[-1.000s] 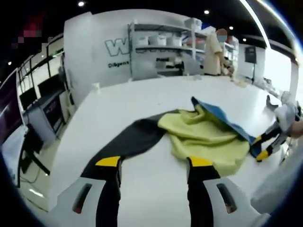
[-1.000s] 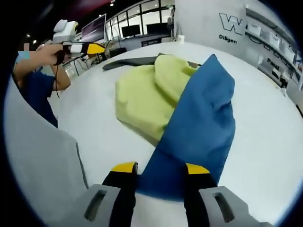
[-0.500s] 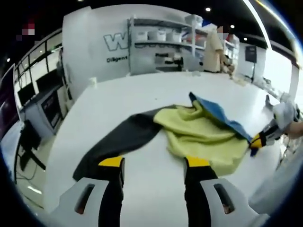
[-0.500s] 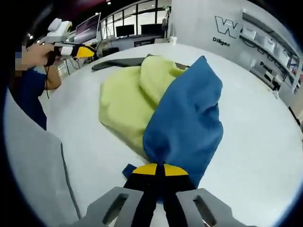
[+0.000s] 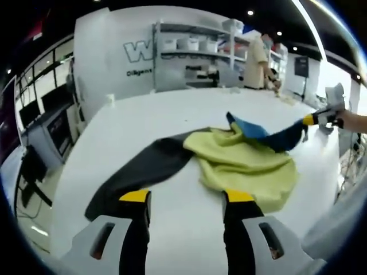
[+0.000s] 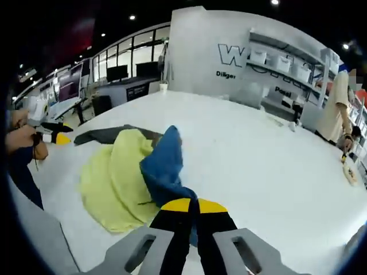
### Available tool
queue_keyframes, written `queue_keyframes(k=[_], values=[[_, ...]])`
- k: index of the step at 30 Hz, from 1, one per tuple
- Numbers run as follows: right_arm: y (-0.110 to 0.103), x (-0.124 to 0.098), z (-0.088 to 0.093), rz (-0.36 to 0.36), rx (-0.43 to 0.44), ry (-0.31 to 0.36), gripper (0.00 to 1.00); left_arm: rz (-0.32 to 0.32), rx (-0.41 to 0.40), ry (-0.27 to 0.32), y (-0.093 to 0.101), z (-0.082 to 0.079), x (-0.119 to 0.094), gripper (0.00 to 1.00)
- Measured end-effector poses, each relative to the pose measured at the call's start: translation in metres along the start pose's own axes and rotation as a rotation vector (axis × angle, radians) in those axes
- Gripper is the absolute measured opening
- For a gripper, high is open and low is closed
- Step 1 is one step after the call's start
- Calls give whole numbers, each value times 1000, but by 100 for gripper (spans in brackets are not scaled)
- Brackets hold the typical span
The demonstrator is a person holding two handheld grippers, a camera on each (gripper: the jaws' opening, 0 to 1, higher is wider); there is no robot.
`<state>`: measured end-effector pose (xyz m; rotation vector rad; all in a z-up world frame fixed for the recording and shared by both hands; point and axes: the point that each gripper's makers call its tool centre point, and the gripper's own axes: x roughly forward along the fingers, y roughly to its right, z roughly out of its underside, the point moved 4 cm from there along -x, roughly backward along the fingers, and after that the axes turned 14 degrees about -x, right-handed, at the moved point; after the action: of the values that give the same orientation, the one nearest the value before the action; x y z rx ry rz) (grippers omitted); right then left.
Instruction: Fold the garment on the visible template until the final outline fits inside the template.
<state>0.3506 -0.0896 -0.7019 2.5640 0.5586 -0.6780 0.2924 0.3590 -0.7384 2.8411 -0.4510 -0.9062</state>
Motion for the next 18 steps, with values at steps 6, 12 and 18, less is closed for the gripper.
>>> queue_keyframes(k=[6,12,18], values=[[62,9,-10,100,24,-1,0,7,0,-7,0,2,3,46],[110,36,-6,150,36,-40,0,10,-8,-31,-1,7,11,46],[161,64,-1,191,38,-106,0,2,-25,-43,-9,7,19,45]])
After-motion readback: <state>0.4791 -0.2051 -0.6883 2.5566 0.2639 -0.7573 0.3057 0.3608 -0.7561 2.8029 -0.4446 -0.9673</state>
